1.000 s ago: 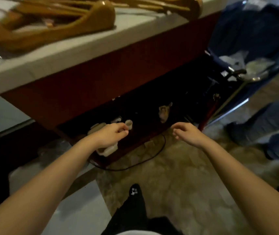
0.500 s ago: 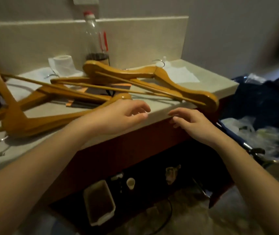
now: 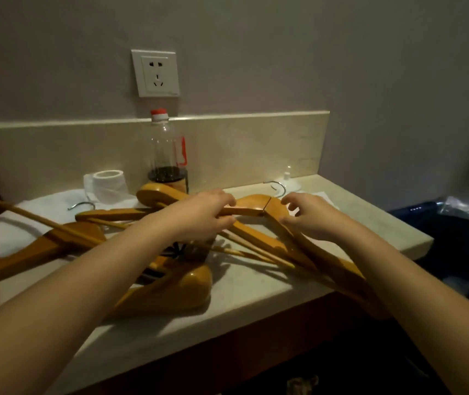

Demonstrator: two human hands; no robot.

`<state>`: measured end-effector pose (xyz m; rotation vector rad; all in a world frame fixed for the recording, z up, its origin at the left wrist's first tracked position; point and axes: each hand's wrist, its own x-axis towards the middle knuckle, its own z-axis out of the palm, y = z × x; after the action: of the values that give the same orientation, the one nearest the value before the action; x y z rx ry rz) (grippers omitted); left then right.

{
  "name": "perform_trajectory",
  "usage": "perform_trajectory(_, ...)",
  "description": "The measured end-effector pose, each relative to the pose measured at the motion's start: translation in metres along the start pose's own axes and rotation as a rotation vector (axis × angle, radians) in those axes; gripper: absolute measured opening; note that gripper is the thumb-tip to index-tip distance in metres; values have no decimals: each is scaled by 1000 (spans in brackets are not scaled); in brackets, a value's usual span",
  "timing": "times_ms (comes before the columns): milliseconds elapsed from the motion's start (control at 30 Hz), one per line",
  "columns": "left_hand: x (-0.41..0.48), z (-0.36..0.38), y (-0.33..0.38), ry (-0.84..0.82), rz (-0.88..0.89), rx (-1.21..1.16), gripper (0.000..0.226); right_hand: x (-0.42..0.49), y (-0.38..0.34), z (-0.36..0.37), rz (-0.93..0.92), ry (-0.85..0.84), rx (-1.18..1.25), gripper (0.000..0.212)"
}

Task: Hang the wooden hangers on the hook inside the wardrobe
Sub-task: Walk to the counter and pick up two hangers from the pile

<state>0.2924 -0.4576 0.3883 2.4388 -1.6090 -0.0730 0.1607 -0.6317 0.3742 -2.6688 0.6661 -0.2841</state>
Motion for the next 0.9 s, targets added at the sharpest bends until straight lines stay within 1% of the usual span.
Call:
perform_trajectory(67,18,5,-5,5,-88,37,52,23,8,1,30,-54,-67,46)
perform_trajectory(133,32,12,-9,-1,-154,67,57,42,16,5,52,-105,-63,46)
perform_trajectory(267,50,30,-13,-27,-223,98,57,68,30,19,63,-198,5,48)
perform_trajectory(400,55,40,-14,-42,-261,51,56,79,36,28,51,-230,54,62)
perform_trajectory(567,55,40,-7,-25,-299,20,55,81,37,36,30,-203,98,68)
perform_trajectory(700,51,39,-1,-36,-310,68,54,83,37,43,22,-200,159,59)
perform_trajectory(800,46,35,5,-39,-322,146,55,84,37,46,20,-177,172,67)
perform_trajectory(900,40,34,11,3,-346,162,58,81,36,43,-7,-101,158,73)
